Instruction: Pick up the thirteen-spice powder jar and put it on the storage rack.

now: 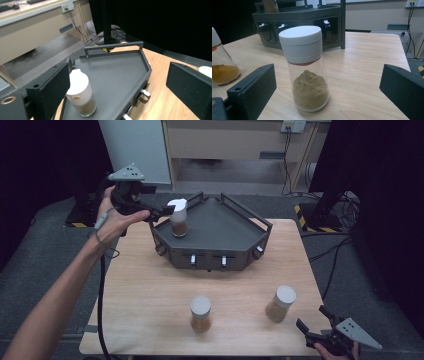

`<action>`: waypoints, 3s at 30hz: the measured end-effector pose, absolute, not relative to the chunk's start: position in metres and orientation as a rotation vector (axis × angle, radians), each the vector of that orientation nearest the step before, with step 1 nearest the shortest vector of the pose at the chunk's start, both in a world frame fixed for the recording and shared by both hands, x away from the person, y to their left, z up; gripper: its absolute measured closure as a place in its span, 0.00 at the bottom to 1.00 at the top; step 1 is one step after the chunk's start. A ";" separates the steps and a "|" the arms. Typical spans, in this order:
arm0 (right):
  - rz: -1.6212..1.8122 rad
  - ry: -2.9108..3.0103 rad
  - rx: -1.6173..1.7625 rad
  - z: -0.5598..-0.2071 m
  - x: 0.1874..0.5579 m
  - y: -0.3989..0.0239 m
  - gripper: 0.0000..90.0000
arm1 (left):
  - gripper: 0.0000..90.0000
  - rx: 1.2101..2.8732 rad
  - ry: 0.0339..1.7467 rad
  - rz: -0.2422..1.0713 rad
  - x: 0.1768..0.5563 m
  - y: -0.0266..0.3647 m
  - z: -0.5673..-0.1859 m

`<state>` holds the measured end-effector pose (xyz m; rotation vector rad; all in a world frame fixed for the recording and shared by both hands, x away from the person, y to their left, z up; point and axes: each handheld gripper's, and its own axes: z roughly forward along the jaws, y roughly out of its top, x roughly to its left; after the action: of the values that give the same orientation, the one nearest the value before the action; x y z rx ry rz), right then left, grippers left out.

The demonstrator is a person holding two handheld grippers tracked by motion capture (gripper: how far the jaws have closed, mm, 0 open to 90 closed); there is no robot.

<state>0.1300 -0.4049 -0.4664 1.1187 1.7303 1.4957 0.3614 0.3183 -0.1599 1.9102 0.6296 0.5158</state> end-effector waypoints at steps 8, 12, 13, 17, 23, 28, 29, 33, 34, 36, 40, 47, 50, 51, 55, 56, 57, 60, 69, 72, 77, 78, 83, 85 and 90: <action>1.493 1.733 1.115 -0.466 0.130 -0.404 0.02 | 0.05 1.904 0.593 0.508 0.329 0.333 -0.175; 1.493 1.737 1.112 -0.466 0.130 -0.404 0.02 | 0.05 1.900 0.600 0.502 0.315 0.343 -0.187; 1.493 1.737 1.112 -0.466 0.130 -0.404 0.02 | 0.05 1.897 0.602 0.505 0.312 0.345 -0.189; 1.492 1.736 1.113 -0.465 0.130 -0.404 0.02 | 0.05 1.873 0.610 0.509 0.299 0.357 -0.201; 1.490 1.736 1.113 -0.465 0.130 -0.403 0.02 | 0.05 1.856 0.606 0.544 0.280 0.369 -0.218; 1.489 1.737 1.113 -0.465 0.130 -0.403 0.02 | 0.05 1.867 0.614 0.548 0.269 0.375 -0.234; 1.489 1.737 1.113 -0.465 0.130 -0.403 0.02 | 0.05 1.869 0.615 0.549 0.266 0.377 -0.237; 1.489 1.738 1.114 -0.465 0.130 -0.403 0.02 | 0.05 1.859 0.625 0.551 0.257 0.381 -0.251; 1.489 1.737 1.112 -0.465 0.130 -0.403 0.02 | 0.05 1.858 0.627 0.553 0.255 0.381 -0.255; 1.489 1.737 1.112 -0.465 0.130 -0.403 0.02 | 0.05 1.867 0.629 0.570 0.251 0.381 -0.259; 1.489 1.740 1.111 -0.465 0.131 -0.403 0.02 | 0.05 1.862 0.634 0.570 0.245 0.382 -0.270; 1.488 1.741 1.107 -0.465 0.130 -0.403 0.02 | 0.05 1.863 0.653 0.569 0.239 0.384 -0.290; 1.487 1.742 1.107 -0.465 0.130 -0.403 0.02 | 0.05 1.870 0.671 0.561 0.237 0.384 -0.299; 1.488 1.742 1.107 -0.465 0.130 -0.403 0.02 | 0.05 1.867 0.676 0.557 0.237 0.384 -0.303; 1.488 1.743 1.107 -0.465 0.131 -0.403 0.02 | 0.05 1.883 0.693 0.585 0.232 0.381 -0.315; 1.488 1.743 1.106 -0.464 0.131 -0.403 0.02 | 0.05 1.888 0.699 0.598 0.231 0.379 -0.319; 1.488 1.743 1.106 -0.464 0.131 -0.403 0.02 | 0.05 1.886 0.706 0.598 0.230 0.379 -0.323; 1.488 1.744 1.105 -0.464 0.131 -0.403 0.02 | 0.05 1.875 0.716 0.591 0.229 0.379 -0.331; 1.487 1.744 1.104 -0.464 0.131 -0.403 0.02 | 0.05 1.848 0.758 0.597 0.220 0.381 -0.361; 1.488 1.744 1.105 -0.464 0.130 -0.403 0.02 | 0.05 1.837 0.778 0.588 0.217 0.383 -0.370; 1.488 1.745 1.102 -0.464 0.131 -0.403 0.02 | 0.05 1.833 0.817 0.578 0.212 0.386 -0.383; 1.489 1.744 1.103 -0.464 0.131 -0.403 0.02 | 0.04 1.829 0.828 0.577 0.210 0.386 -0.386; 1.489 1.745 1.101 -0.464 0.131 -0.403 0.02 | 0.04 1.807 0.862 0.598 0.202 0.388 -0.398; 1.490 1.746 1.102 -0.464 0.131 -0.403 0.02 | 0.04 1.806 0.863 0.609 0.199 0.389 -0.401; 1.490 1.746 1.101 -0.464 0.131 -0.403 0.02 | 0.05 1.794 0.863 0.618 0.197 0.394 -0.411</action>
<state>0.1307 -0.4032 -0.4641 1.1006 1.7462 1.4897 0.1974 0.3939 -0.4106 1.7942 0.8635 0.6183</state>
